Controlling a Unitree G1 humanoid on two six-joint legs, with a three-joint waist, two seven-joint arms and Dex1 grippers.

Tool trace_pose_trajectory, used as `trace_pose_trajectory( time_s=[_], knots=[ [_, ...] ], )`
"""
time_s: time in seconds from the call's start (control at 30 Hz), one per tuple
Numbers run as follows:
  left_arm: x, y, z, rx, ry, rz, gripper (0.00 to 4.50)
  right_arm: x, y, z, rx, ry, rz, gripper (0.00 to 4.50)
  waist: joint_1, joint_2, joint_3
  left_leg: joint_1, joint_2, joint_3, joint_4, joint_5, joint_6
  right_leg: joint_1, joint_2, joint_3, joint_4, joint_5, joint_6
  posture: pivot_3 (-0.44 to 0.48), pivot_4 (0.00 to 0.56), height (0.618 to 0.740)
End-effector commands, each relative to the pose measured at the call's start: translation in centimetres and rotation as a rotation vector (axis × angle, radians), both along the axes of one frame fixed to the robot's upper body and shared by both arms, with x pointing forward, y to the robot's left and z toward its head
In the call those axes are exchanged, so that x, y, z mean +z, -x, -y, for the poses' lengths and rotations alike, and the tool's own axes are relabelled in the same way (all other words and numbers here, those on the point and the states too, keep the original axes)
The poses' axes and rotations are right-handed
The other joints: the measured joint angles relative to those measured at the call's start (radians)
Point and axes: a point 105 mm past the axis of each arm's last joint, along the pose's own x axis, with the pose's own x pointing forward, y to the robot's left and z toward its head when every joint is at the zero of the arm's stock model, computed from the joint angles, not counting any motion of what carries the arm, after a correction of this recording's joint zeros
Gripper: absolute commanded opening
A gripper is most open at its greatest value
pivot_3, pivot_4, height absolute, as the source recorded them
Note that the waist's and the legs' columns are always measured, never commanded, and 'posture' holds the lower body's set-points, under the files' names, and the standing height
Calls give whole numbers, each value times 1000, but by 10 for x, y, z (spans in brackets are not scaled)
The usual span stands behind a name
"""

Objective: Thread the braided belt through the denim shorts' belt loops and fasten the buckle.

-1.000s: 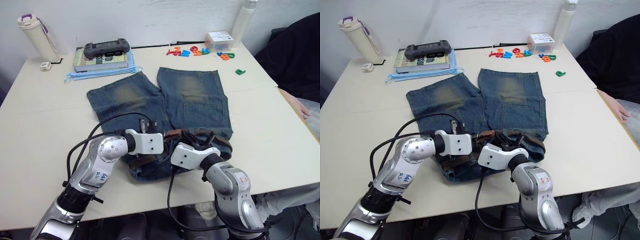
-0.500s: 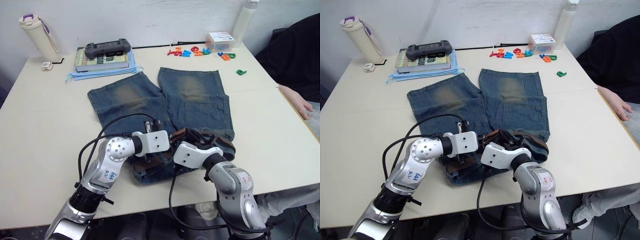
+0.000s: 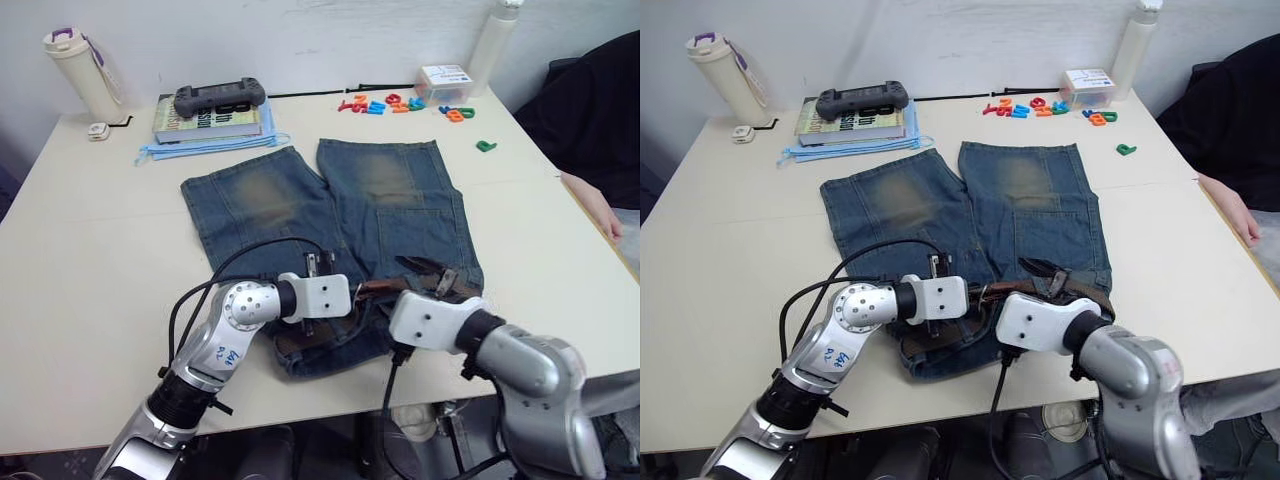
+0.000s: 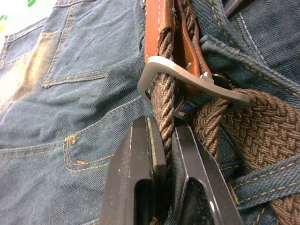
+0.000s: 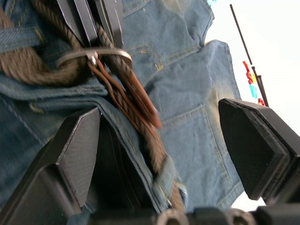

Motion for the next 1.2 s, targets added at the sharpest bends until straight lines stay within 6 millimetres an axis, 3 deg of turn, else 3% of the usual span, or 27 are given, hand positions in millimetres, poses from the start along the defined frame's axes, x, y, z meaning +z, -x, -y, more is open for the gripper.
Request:
trace_pose_trajectory(
  time_s=[0.03,0.2,0.97,1.07,1.2],
  knots=[
    [-1,9,10,-62,15,-7,0,30,12,-4,87,-36,73,4241,0,0,0,0,0,0,0,0,0,0,0,0,0,0,0,0,150,707],
    [-1,9,9,-68,12,-4,0,39,6,0,99,-6,105,4241,2,0,0,0,0,0,0,0,0,0,-1,0,-1,0,0,0,150,707],
    [1,11,9,-76,8,12,0,12,-3,3,58,106,96,4241,22,0,0,-1,0,1,2,0,0,0,-1,0,-1,0,0,0,150,707],
    [1,11,9,-78,5,17,0,10,-4,2,61,112,95,3568,22,0,0,-1,0,1,2,0,0,0,0,0,-1,0,0,0,150,707],
    [1,11,9,-79,2,24,0,8,-6,-1,66,120,98,1734,22,0,0,-1,0,1,2,0,0,0,0,0,-1,0,0,0,150,707]
  ],
)
